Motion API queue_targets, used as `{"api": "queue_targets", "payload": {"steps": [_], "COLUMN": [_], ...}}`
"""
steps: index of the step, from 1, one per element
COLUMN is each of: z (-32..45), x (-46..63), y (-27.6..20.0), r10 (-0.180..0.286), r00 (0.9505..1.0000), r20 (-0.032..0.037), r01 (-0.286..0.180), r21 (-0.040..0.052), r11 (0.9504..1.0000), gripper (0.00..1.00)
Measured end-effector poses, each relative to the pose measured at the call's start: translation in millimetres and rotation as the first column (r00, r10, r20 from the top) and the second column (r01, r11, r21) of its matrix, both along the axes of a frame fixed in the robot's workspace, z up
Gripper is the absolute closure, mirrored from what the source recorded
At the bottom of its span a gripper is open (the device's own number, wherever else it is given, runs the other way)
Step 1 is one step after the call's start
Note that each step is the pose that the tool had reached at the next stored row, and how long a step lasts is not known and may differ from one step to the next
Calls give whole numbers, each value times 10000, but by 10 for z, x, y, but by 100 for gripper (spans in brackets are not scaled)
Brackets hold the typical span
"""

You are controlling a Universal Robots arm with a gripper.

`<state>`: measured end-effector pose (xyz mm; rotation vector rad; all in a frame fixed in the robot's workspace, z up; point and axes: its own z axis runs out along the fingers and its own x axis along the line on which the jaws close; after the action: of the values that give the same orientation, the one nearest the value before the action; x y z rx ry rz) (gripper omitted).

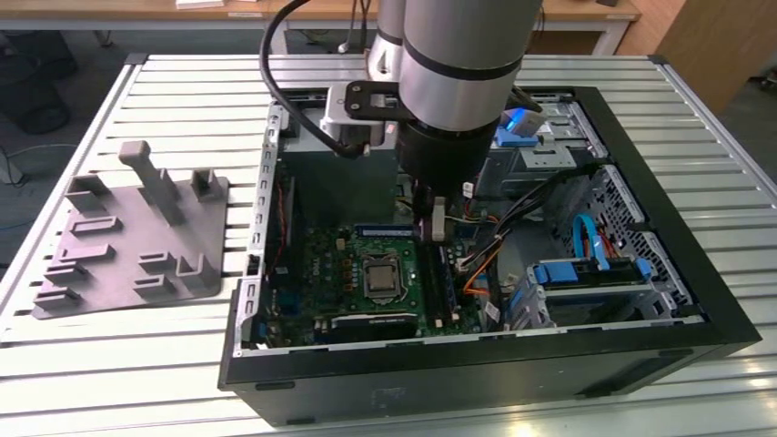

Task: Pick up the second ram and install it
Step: 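Pick up the second ram and move it above second insertion slot, then insert the second ram into the second slot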

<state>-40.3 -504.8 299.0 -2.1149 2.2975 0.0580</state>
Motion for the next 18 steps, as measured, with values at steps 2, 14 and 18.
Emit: {"api": "queue_targets", "payload": {"steps": [2,14,18], "z": [-2,-3,-4], "x": [0,0,0], "y": [0,0,0], "r10": [0,-100,-724], "r00": [10000,9999,9974], "r20": [0,0,0], "r01": [0,100,724], "r21": [0,0,0], "r11": [10000,9999,9974], "gripper": [86,86,86]}}
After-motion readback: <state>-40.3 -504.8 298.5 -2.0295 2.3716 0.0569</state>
